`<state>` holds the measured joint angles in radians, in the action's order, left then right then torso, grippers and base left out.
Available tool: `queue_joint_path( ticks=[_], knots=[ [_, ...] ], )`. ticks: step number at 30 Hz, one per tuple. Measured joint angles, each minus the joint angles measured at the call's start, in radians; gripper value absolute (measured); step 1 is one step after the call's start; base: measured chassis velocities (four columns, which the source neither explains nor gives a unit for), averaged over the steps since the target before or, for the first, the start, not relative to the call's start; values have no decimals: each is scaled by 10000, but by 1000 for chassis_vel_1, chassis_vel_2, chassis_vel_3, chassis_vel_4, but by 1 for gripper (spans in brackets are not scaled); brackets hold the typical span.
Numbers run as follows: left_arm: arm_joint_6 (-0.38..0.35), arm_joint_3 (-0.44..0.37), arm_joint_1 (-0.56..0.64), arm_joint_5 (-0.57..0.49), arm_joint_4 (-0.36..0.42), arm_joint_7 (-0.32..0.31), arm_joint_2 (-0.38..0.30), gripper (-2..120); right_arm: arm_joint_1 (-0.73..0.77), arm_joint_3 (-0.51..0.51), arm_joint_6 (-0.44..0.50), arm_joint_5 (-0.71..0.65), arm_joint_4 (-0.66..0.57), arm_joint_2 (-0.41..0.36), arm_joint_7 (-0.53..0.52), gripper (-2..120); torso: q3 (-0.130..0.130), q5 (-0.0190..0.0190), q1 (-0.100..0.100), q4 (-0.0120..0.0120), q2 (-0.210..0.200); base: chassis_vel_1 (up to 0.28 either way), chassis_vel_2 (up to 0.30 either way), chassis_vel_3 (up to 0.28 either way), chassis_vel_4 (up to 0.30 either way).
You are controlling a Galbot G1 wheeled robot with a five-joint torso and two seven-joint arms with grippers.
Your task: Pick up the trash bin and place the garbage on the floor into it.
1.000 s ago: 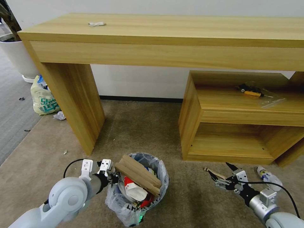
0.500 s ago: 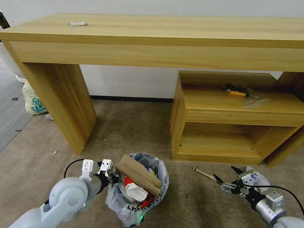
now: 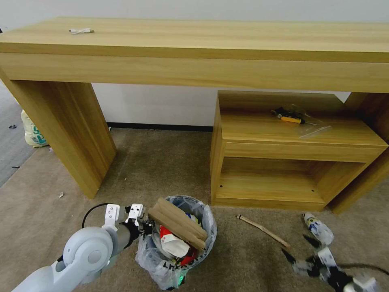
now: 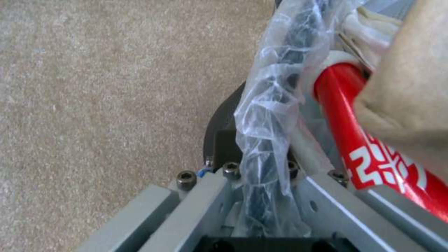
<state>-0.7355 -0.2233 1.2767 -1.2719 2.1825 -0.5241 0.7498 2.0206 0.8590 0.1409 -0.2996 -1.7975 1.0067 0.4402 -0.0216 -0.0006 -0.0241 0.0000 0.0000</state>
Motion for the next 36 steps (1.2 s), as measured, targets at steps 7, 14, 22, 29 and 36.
queue_joint_path(
  ticks=[7,14,22,29,36],
  knots=[
    [0,79,-35,186,-69,133,107,0,982,-41,843,256,1491,96,29,100,0,3,0,-2,0,0,0,0,0],
    [0,78,-61,282,-99,232,141,0,1255,-194,1380,269,3015,94,-16,100,0,2,0,-3,0,0,0,0,0],
    [0,84,-90,355,-135,308,159,0,652,-769,1219,-322,4158,160,70,100,-1,3,0,-2,0,0,0,0,0],
    [0,94,-167,351,-163,323,119,0,200,-1161,997,-648,4713,235,205,100,-1,2,0,-1,0,0,0,0,0],
    [0,116,-180,336,-165,325,62,0,-244,-1558,886,-801,5227,334,264,92,-1,1,0,-1,0,0,0,0,0]
  ],
)
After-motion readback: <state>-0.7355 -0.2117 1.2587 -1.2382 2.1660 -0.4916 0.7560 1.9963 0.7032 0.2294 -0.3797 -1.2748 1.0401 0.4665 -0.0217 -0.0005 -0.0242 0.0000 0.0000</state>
